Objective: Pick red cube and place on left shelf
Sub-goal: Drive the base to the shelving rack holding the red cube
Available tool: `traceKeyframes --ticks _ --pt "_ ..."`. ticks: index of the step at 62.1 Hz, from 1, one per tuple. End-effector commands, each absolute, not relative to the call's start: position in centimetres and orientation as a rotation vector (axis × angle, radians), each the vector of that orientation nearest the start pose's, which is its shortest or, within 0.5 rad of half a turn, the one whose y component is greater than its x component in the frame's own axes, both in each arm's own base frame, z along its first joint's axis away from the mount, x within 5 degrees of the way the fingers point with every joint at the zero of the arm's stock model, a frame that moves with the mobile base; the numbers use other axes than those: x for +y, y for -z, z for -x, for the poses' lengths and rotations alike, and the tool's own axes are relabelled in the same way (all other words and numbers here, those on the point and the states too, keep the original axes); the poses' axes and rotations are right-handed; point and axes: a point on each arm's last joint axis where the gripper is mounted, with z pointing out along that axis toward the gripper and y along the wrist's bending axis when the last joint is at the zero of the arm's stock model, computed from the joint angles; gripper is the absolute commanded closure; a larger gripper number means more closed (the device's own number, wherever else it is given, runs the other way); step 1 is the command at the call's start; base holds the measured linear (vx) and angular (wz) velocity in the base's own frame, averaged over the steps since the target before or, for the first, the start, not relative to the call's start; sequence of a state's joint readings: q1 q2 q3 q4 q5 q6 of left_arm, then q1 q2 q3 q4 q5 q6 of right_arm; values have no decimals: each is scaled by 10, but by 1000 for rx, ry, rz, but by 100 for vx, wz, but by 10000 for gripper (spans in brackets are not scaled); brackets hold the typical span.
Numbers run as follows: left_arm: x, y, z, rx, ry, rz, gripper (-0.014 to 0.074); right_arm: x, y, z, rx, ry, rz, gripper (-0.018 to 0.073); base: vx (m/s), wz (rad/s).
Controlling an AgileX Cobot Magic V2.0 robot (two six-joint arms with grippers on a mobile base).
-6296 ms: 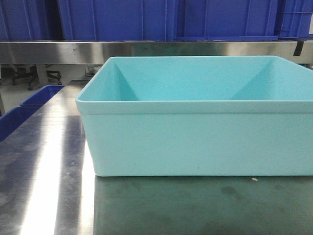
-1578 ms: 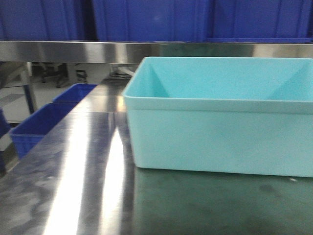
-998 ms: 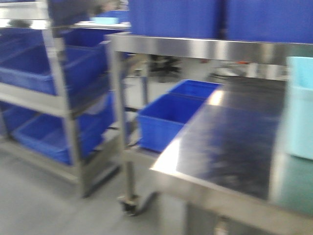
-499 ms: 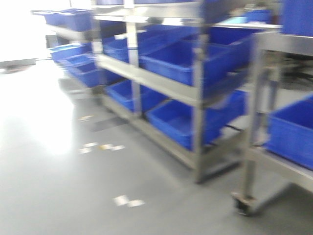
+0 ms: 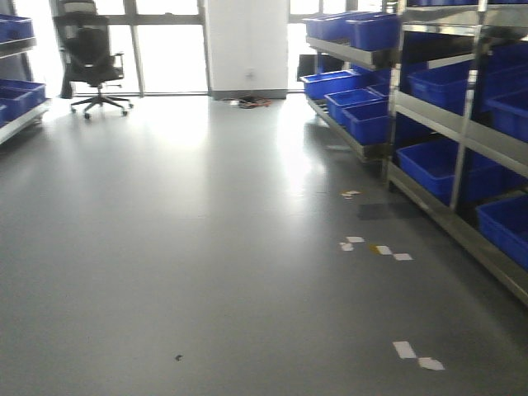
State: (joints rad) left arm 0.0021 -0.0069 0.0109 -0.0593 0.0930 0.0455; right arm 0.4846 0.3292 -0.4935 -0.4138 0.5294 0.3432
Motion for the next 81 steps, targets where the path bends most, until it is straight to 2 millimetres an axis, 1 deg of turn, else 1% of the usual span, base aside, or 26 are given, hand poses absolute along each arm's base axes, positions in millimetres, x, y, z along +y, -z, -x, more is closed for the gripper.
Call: traceKeyframes --ticks 1,20,36,56,81 --pt "0 -201 -56 1512 22 19 506 17 -329 -71 1678 -141 329 428 10 76" --pt "0 -201 -56 1512 22 19 506 17 -329 -71 1678 -141 329 428 20 42" --pt "0 -201 -56 1512 22 19 506 17 -329 -71 1681 -140 329 428 39 25" --pt "0 -201 -56 1512 21 20 506 17 -329 -71 1681 -139 329 428 54 14" --pt "0 -201 -56 1512 21 20 506 17 -329 -71 1682 -139 329 428 64 15"
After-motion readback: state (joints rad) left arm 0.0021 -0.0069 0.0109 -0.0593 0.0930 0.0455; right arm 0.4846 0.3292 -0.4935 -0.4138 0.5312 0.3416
